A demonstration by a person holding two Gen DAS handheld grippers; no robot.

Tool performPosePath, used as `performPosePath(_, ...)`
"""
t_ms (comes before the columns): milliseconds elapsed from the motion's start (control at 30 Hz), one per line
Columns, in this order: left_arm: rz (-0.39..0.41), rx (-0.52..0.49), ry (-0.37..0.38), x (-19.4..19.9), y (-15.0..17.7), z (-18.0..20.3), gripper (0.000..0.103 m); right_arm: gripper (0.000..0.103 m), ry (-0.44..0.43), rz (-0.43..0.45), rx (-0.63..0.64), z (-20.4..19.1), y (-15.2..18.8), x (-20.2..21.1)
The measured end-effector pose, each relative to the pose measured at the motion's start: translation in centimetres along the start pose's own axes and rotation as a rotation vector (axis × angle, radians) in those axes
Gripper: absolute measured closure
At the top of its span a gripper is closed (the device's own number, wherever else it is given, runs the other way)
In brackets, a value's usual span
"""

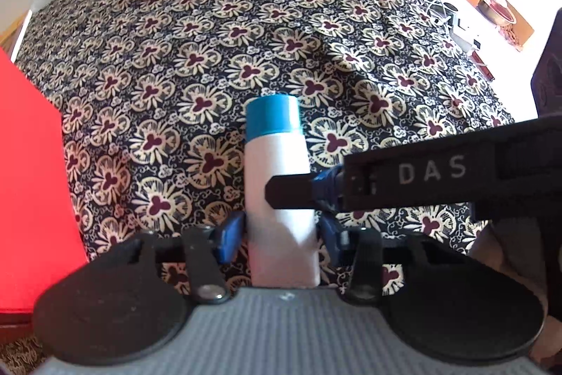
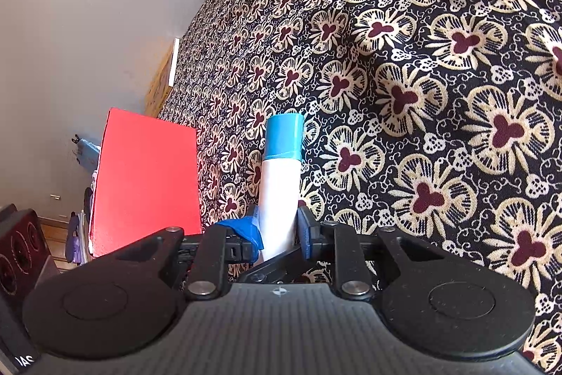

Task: Organize rigid objects
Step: 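Lift the white bottle upright with the right tool and carry it to the box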

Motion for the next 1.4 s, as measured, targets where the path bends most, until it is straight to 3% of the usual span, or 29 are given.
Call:
performPosePath(133,0.002,0.010,0.003,0.1,0.1,-0.1,0.065,0.098,-0.004,-0.004,-0.008,0.1,0.2,0.0)
performPosePath(767,-0.020,0.013,0.011,1.2,2.5,1.0,0.065,0.098,0.000,-0.041,0.016,2.2,5.0,3.1)
performPosePath(1400,-0.024,0.082,0.001,2.8,6.4,0.7,0.065,0.098,0.001,-0.128,0.119,0.3,12.4,3.1)
Point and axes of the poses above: each gripper's, at about its wrist camera, not at the fingertips, and x roughly against the way its jaws point, z to its right, y to its underside, the point moved 8 cm from there along -x, roughly the way its jaws point, and after that the axes turned 5 degrees about y, right-handed, at the moved point
